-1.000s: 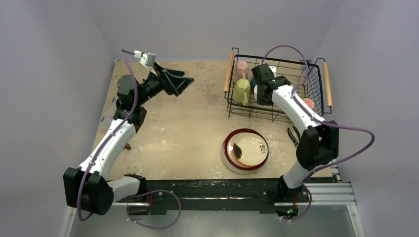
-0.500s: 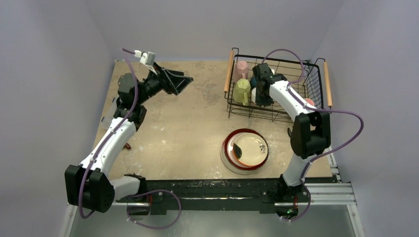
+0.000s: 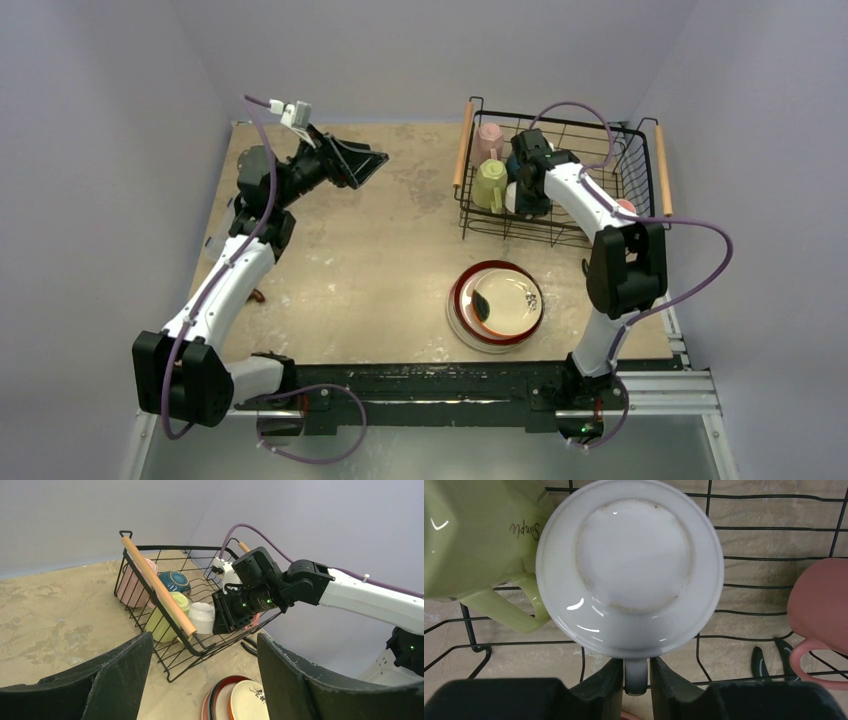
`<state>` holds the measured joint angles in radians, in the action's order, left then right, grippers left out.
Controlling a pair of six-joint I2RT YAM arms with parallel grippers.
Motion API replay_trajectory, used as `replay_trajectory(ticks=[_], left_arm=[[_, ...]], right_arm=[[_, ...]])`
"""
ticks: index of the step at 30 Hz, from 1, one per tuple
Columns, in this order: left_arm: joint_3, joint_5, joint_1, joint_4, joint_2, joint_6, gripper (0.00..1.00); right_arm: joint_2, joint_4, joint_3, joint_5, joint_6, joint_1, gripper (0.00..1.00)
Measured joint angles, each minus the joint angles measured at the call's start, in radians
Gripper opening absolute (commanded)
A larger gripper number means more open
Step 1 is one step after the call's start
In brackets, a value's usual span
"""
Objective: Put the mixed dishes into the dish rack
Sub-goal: Turn the bowl upside down on the dish rack, then pick up the plate from the corner of the board.
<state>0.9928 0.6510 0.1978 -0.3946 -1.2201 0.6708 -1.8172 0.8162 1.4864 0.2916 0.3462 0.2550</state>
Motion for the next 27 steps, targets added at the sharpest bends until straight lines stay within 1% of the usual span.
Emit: replay_trajectory(ticks=[4,12,15,17,19,22,24,27], left_arm=[[0.0,0.0,-0.002,0.0,-0.006,0.003,0.74],[0.0,0.003,-0.002,0.001,-0.016,0.009,0.74],[0.001,0.004,-0.002,0.001,-0.018,0.01,0.74],[0.005,0.006,-0.002,0.001,-0.023,0.017,0.74],[0.006,0.009,-0.002,0.001,-0.027,0.025,0.74],[0.012,0.019,-0.002,0.002,-0.037,0.033,0.74],[0.019,0.023,0.0,0.017,-0.041,0.034,0.74],[0.037,0.021,0.017,0.061,-0.043,0.019,0.73]], right_arm=[[-0.005,-0.011,-0.001,-0.001,-0.006,0.0,0.35],[-0.008,-0.031,-0.001,0.005,-0.019,0.0,0.48],[0.015,-0.029,-0.006,0.005,-0.026,0.0,0.56],[0.063,-0.024,-0.014,0.005,-0.028,0.0,0.62],[0.142,-0.026,-0.035,0.004,-0.031,0.0,0.68],[0.352,-0.056,-0.12,-0.019,-0.032,0.003,0.76],[0.509,-0.092,-0.19,-0.053,-0.028,0.006,0.78],[0.771,-0.14,-0.32,-0.122,-0.006,0.008,0.78]])
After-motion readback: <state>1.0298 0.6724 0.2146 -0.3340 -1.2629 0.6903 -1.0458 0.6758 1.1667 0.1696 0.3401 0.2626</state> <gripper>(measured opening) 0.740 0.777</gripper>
